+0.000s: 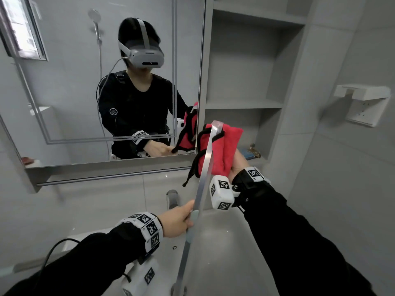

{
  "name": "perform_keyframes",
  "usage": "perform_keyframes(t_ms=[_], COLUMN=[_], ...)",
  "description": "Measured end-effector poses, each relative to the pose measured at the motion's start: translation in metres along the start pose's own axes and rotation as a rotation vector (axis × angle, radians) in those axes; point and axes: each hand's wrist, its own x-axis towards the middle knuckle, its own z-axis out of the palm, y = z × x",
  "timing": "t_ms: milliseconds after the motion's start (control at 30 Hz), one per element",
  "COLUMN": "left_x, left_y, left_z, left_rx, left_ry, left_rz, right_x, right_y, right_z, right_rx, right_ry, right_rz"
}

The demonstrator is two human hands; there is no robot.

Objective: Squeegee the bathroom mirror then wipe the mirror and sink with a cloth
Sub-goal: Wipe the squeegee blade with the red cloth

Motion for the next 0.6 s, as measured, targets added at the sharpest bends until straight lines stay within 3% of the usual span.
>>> perform_keyframes(t_ms=[100, 267, 467, 600], left_x=[0.005, 0.008, 0.007, 0.010], left_y=[0.000, -0.007, -0.014, -0.014], left_z=[-0.004, -0.009, -0.010, -0.004], left_rx=[0.008, 0.058, 0.031, -0.009], left_ry=[0.015, 0.029, 0.072, 0.100], left_rz=[-0.017, -0.058, -0.039, -0.024], right_x=[0.008, 0.024, 0.037, 0.042], right_y=[-0.002, -0.003, -0.002, 0.000], right_z=[0.009, 0.017, 0.026, 0.033], right_rx=[-0.042, -0.215, -0.653, -0.776], right_ry=[-0.092, 0.049, 0.359, 0.403], right_rz=[0.042, -0.153, -0.307, -0.390])
